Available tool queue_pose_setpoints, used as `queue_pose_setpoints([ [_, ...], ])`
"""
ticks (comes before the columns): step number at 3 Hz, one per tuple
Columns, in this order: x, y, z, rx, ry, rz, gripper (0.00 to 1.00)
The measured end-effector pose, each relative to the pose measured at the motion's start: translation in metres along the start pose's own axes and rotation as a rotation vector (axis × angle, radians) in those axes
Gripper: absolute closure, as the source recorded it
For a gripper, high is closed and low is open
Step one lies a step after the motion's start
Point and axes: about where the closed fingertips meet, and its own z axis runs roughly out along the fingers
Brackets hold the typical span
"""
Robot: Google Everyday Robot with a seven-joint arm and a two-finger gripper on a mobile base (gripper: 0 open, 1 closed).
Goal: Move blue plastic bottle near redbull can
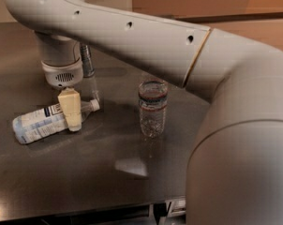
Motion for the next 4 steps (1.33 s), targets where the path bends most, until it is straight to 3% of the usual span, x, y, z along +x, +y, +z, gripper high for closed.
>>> queue_pose_setpoints([
  [2,-0.001,0.004,-0.010,0.002,0.005,0.017,0.64],
  [3,0.013,0.006,-0.027,0.012,0.022,0.060,0.88],
  [4,0.033,0.007,-0.046,0.032,0.034,0.117,1.00],
])
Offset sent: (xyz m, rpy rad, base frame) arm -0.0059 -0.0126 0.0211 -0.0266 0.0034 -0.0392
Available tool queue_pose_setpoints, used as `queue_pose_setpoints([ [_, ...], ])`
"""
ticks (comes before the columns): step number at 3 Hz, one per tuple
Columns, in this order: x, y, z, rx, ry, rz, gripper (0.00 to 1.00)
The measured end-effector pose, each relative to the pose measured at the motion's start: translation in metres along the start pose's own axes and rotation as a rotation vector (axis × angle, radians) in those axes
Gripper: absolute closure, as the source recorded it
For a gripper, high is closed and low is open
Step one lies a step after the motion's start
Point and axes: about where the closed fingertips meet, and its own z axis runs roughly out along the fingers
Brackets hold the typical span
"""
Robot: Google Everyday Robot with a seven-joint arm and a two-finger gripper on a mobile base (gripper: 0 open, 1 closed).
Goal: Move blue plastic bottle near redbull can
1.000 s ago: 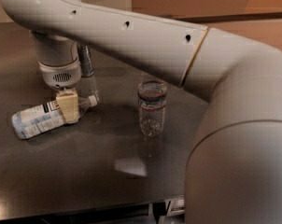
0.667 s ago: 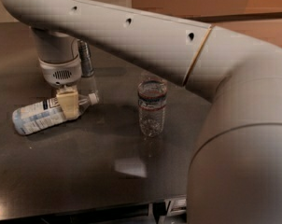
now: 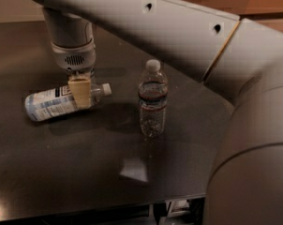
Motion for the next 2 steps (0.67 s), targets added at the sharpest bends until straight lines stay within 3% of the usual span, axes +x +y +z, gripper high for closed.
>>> queue_pose_setpoints([
  [2,0.043,-0.011,-0.029,0.053,0.006,0.108,1.00],
])
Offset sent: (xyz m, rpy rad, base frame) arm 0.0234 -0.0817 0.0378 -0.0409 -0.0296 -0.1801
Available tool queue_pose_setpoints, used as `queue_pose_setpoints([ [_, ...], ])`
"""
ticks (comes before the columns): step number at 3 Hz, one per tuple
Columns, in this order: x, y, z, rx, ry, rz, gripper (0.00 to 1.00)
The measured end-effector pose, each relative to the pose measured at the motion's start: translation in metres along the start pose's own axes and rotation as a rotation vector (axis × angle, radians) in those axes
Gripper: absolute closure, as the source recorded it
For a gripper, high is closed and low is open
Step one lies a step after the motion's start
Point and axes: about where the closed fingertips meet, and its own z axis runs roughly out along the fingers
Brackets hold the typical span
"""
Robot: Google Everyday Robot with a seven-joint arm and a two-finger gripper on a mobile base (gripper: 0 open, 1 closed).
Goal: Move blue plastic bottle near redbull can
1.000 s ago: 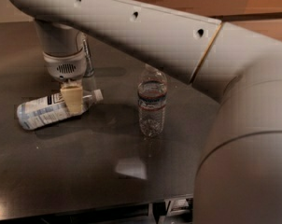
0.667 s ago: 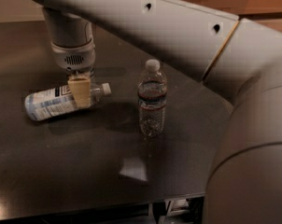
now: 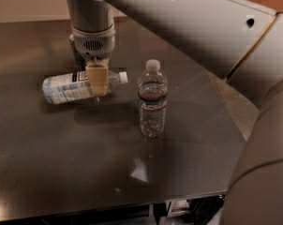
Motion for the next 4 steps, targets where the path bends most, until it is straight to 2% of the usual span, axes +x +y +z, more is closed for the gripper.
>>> queue_pose_setpoints([
  [2,0.029,-0.039,0.006,0.026,0.003,0.078,1.00],
  [3,0.036,-0.050,0.010,0.029,0.007,0.098,1.00],
  [4,0.030,-0.069,0.024,0.020,-0.002,0.077,1.00],
])
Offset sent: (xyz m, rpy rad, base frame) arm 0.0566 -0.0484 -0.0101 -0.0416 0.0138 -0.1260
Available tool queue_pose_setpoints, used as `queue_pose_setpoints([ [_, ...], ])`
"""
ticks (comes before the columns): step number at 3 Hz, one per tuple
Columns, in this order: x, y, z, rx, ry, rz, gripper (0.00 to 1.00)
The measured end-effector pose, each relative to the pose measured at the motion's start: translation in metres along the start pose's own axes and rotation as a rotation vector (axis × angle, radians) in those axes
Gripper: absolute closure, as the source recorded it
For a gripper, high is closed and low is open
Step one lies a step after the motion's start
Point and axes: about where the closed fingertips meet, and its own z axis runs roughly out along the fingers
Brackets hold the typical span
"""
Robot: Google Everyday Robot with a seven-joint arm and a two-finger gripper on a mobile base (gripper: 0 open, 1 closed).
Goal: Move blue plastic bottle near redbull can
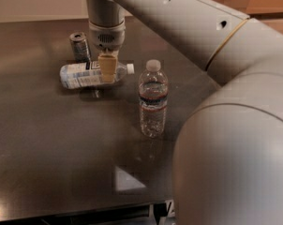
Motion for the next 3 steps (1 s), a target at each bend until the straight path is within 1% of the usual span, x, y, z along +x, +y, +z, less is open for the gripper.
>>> queue_pose_setpoints([
  [1,-0.004,-0.014,0.012,-0.009,-0.003,-0.015,1.00],
  [2,-0.004,-0.022,0.019,-0.013,-0.002,-0.019,0.82],
  [3,-0.002,-0.026,0.022,-0.011,-0.004,-0.014,0.59],
])
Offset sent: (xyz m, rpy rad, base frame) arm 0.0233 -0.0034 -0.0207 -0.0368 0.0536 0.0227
